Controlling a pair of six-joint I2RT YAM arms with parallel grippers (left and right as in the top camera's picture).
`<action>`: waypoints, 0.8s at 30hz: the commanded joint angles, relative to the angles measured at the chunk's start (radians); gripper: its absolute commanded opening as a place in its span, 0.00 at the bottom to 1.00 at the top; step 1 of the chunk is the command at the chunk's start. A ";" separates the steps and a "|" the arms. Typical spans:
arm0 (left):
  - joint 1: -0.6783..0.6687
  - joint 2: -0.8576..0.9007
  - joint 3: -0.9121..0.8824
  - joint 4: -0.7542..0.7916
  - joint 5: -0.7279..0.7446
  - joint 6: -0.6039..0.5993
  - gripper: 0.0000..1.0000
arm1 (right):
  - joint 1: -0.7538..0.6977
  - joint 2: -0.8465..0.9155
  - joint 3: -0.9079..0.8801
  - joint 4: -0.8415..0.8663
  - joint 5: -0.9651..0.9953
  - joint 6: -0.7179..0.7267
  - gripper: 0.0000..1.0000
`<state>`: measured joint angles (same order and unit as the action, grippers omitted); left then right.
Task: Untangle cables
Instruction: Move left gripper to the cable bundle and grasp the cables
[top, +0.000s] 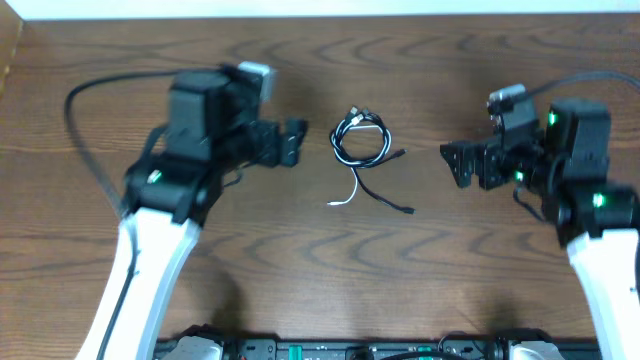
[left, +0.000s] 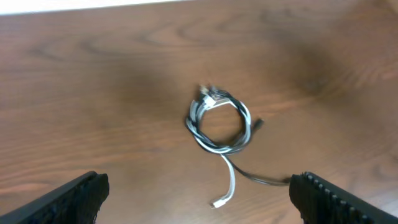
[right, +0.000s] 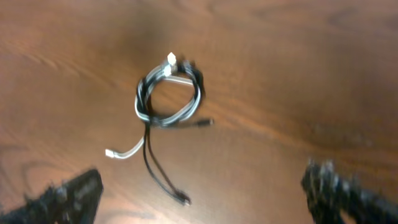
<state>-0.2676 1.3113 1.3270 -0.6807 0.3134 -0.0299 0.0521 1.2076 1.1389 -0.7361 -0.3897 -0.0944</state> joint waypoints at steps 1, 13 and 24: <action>-0.046 0.183 0.108 -0.035 -0.003 -0.082 0.98 | 0.006 0.089 0.124 -0.038 -0.011 0.003 0.99; -0.098 0.539 0.132 0.105 0.218 -0.108 0.89 | 0.008 0.135 0.121 -0.008 -0.069 0.004 0.93; -0.145 0.720 0.132 0.248 -0.174 -0.463 0.63 | 0.008 0.154 0.121 -0.027 -0.072 0.012 0.83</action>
<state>-0.3977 1.9949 1.4387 -0.4427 0.1959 -0.4473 0.0521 1.3605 1.2446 -0.7631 -0.4530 -0.0891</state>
